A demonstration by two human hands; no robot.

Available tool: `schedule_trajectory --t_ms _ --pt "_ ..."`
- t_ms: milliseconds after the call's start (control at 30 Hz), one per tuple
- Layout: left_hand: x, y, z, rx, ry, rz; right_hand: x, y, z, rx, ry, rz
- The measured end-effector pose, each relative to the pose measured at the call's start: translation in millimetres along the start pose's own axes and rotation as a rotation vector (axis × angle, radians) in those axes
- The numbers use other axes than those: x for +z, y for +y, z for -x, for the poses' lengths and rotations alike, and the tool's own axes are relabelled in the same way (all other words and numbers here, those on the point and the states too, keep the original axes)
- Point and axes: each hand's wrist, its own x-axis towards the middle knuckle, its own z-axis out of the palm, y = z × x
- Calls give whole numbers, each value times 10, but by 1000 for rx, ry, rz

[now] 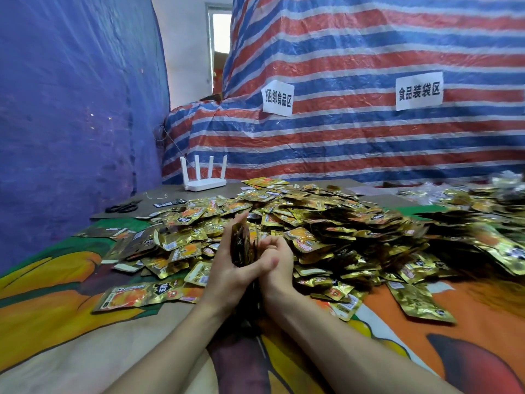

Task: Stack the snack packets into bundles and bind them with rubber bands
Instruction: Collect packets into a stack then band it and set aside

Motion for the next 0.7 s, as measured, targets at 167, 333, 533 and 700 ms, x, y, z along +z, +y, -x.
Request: schedule_trajectory --t_ms 167,333,533,700 --pt "0 -6 20 22 -45 28 -144 -185 -14 -50 -99 488" --pt "42 -5 38 126 -14 -127 -466 -505 46 -61 -240 626" --pt "122 42 108 162 -216 -220 -1190 -1186 90 -199 -124 926" --pt "187 123 130 140 -250 -256 -2078 -1742 26 -199 180 1703"
